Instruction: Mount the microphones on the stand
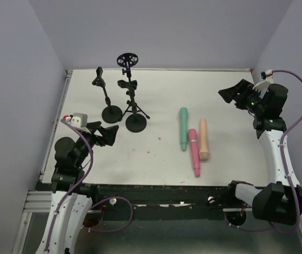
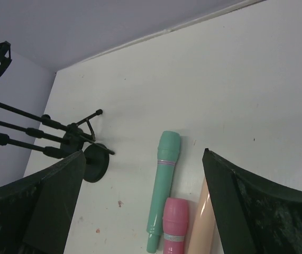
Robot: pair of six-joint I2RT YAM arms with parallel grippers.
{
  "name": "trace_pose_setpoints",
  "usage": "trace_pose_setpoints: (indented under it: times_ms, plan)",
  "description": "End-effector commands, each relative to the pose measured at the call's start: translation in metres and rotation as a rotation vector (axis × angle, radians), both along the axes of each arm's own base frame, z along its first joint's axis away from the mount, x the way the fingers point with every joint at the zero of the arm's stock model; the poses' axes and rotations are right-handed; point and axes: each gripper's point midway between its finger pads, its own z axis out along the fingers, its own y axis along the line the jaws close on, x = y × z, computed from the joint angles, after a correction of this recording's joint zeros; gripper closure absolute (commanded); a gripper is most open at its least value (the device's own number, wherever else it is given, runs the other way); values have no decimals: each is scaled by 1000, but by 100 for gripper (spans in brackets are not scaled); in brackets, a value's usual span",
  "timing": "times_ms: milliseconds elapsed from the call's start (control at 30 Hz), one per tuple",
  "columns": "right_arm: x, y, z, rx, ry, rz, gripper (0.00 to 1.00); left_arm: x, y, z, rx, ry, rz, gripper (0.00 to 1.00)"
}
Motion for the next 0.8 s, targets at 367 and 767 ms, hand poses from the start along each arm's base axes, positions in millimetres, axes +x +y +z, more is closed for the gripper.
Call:
trace_pose_setpoints:
  times_ms: [367, 767]
  plan:
    - [-43, 56, -14, -82, -226, 470, 0, 18, -47, -25, 41, 205, -66, 2]
    - [-57, 65, -29, -112, -218, 572, 0, 66, -80, -25, 46, 154, -10, 2]
